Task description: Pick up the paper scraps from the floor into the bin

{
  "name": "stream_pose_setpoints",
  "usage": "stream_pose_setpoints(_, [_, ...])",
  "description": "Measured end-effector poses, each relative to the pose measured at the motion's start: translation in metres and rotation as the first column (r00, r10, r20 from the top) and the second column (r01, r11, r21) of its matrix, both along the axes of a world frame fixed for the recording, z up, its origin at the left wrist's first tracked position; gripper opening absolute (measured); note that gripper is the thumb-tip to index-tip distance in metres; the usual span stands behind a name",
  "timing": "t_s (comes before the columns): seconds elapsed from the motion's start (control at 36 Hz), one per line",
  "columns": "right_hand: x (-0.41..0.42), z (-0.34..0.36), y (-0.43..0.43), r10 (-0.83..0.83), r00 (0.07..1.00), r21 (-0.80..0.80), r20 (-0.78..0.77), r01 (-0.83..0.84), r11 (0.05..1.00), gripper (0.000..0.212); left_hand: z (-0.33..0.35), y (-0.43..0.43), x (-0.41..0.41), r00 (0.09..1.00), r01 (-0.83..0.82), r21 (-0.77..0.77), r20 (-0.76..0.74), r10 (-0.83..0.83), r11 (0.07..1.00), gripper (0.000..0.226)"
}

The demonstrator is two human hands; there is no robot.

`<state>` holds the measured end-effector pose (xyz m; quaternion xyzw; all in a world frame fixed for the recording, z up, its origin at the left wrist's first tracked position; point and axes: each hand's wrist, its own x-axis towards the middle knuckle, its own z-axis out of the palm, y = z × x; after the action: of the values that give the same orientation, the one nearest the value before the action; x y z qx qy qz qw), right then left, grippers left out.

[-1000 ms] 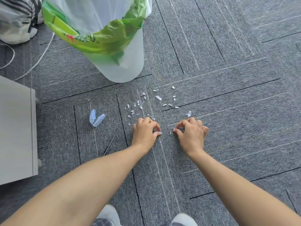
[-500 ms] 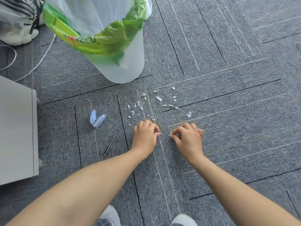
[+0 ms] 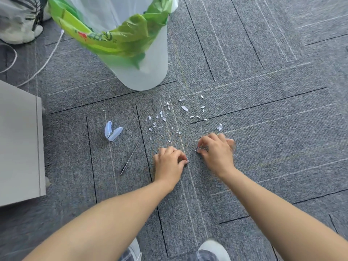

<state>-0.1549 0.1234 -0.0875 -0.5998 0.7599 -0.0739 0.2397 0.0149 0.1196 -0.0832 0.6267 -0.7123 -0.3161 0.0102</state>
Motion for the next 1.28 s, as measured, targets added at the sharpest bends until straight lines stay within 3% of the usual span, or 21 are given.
stream_pose_setpoints(0.39, [-0.001,0.003,-0.002,0.098,0.993,-0.002,-0.072,-0.098,0.995,0.009,0.002,-0.006,-0.001,1.000,-0.003,-0.016,0.013,0.003,1.000,0.019])
stream_pose_setpoints(0.5, [-0.012,0.003,0.001,-0.171,0.984,-0.172,0.053,0.178,0.969,0.004,0.002,-0.007,-0.001,0.999,-0.027,0.006,-0.020,0.027,1.000,0.015])
stream_pose_setpoints(0.58, [-0.028,0.003,-0.005,-0.395,0.916,-0.119,0.073,0.402,0.908,0.009,0.002,-0.006,-0.001,0.999,-0.033,0.005,-0.020,0.033,0.999,0.013])
stream_pose_setpoints(0.64, [-0.039,0.000,-0.008,-0.442,0.896,-0.052,0.047,0.444,0.894,0.011,0.002,-0.005,-0.001,0.998,-0.051,0.008,-0.023,0.051,0.999,0.013])
stream_pose_setpoints(0.92, [-0.050,-0.002,-0.029,-0.413,0.911,0.022,-0.023,0.413,0.910,0.018,0.003,-0.007,-0.004,0.996,0.070,0.014,0.060,-0.071,0.997,0.003])
stream_pose_setpoints(1.14, [-0.057,-0.004,-0.039,-0.433,0.866,0.021,0.250,0.442,0.897,0.033,0.000,-0.023,0.017,0.998,-0.066,-0.004,0.015,0.066,0.998,0.005])
stream_pose_setpoints(1.28, [-0.061,-0.004,-0.044,-0.400,0.888,0.039,0.225,0.402,0.915,0.026,0.000,-0.041,0.029,0.992,-0.120,-0.031,0.027,0.121,0.992,0.004])
